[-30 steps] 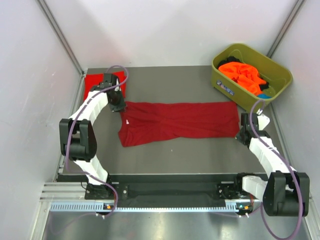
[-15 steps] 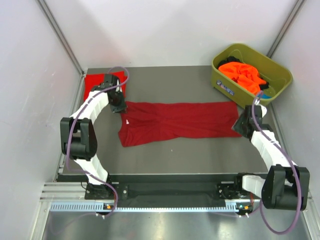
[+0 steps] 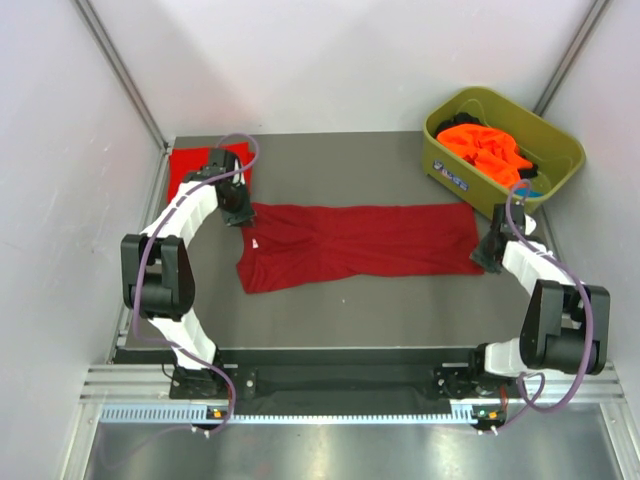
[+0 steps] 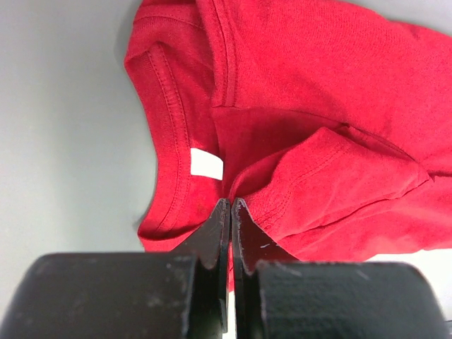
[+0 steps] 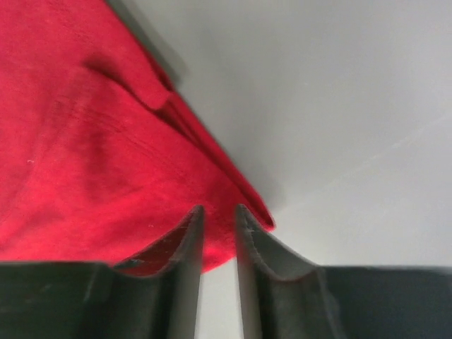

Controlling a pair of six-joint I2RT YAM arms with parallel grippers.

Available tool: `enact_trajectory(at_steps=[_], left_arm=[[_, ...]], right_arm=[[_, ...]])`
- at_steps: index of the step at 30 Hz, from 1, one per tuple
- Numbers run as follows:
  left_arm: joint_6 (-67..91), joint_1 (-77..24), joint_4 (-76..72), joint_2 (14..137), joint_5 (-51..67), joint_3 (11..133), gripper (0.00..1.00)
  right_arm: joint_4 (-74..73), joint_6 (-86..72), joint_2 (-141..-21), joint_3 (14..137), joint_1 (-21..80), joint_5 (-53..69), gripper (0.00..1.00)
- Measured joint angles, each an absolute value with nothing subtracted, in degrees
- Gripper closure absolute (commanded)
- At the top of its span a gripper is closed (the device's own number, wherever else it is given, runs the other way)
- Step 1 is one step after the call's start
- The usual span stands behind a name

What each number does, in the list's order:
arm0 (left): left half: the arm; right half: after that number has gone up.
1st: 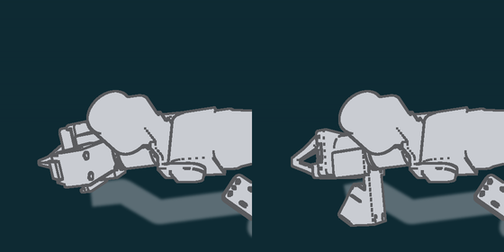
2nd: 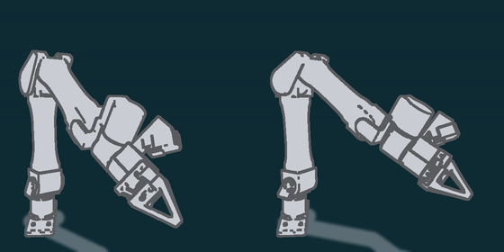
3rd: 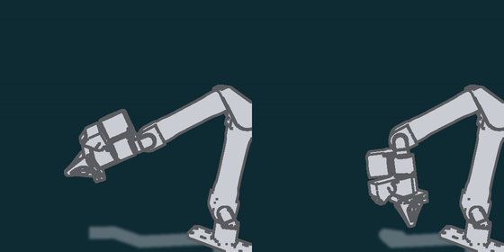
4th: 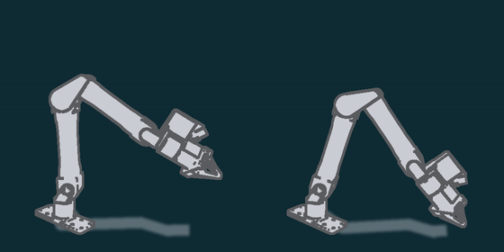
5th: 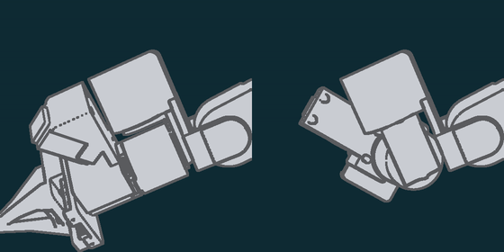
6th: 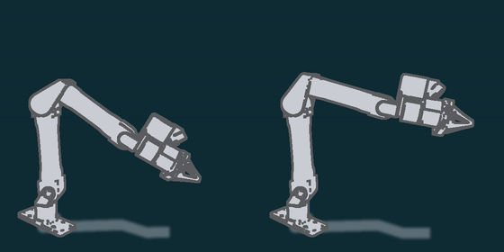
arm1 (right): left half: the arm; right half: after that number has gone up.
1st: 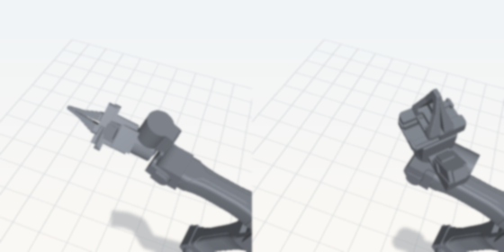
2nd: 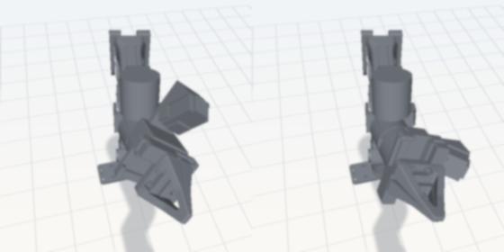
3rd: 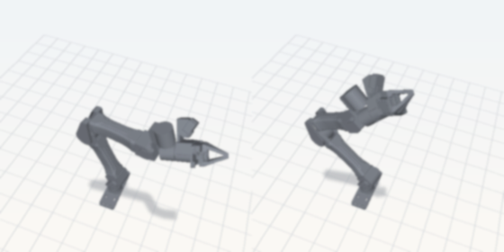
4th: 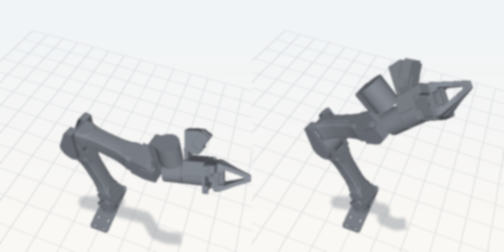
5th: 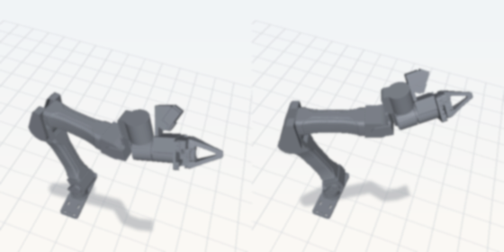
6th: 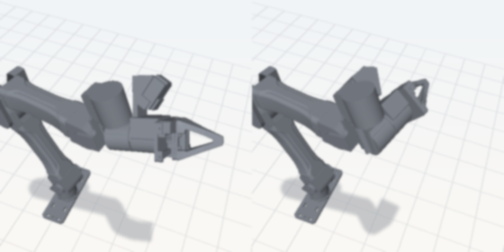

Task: Fold and stack the t-shirts
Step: Fold the tshirt

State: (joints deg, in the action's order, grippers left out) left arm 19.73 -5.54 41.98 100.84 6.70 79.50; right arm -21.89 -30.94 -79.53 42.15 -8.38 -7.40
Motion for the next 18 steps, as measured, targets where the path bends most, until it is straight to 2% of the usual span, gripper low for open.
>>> enact_trajectory(at_steps=[1,2,11,12,13,16,18], left_arm=[[19.79,-5.58,41.98,100.84,6.79,79.5,1.0],[19.81,-5.65,42.0,100.84,6.87,79.5,1.0],[20.01,-5.74,41.98,100.77,6.83,79.5,1.0],[20.05,-5.76,42.0,100.77,6.83,79.5,1.0],[20.05,-5.78,41.98,100.75,6.83,79.5,1.0],[20.05,-5.82,41.98,100.75,6.87,79.48,1.0],[20.08,-5.85,41.95,100.75,6.9,79.48,1.0]], right_arm=[[-21.78,-31.0,-79.53,41.93,-8.45,-7.68,0.97],[-21.63,-30.81,-79.53,41.67,-8.56,-7.97,1.0],[-21.43,-31.0,-74.78,38.48,-9.26,-10.28,1.0],[-21.41,-30.7,-73.73,38.15,-9.3,-10.17,0.99],[-21.21,-29.95,-72.9,38.09,-9.34,-9.69,0.9],[-19.38,-27.38,-72.58,38.22,-9.87,-6.42,0.77],[-18.26,-24.93,-73.3,38.41,-10.55,-2.83,0.73]])
